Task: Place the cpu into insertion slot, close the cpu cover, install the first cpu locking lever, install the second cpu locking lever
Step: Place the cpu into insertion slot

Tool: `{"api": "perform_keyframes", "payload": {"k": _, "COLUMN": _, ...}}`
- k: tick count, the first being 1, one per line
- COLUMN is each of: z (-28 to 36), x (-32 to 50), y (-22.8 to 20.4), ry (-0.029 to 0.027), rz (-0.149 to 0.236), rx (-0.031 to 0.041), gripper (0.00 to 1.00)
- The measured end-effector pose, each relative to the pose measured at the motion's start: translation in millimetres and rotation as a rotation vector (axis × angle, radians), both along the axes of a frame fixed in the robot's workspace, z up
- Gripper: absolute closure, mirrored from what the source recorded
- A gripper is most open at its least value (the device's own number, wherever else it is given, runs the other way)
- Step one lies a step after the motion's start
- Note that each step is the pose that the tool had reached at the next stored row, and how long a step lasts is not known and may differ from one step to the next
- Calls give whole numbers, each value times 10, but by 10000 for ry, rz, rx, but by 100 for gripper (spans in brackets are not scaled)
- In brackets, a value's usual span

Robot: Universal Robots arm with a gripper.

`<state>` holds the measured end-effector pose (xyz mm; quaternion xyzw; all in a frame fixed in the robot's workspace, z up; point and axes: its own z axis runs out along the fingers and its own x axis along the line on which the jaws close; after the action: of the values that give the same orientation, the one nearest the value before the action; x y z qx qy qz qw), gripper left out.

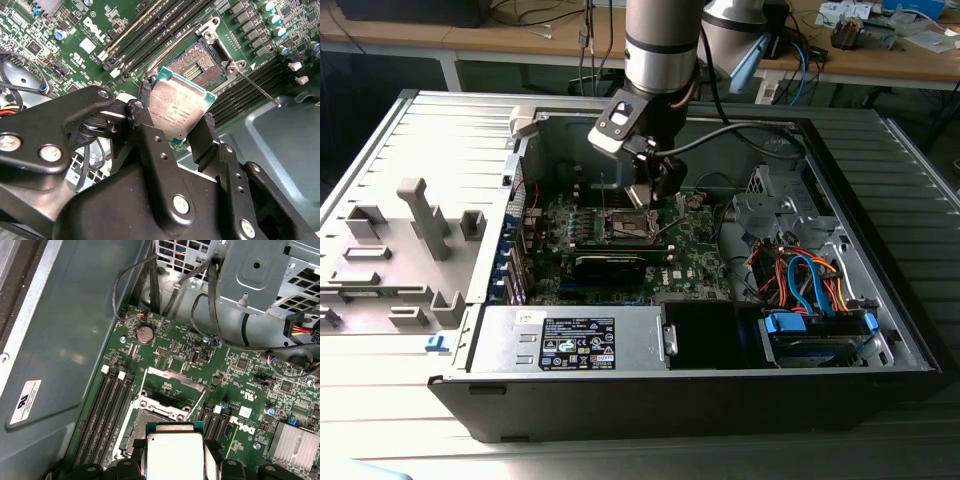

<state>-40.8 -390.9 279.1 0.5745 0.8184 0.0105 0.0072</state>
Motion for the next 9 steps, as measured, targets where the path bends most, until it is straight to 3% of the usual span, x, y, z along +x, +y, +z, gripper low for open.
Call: {"api": "perform_keyframes", "payload": {"k": 9, "z": -5, "x": 0, "y": 0, "ry": 1, "rz": -316, "rx": -1, "gripper": 45}}
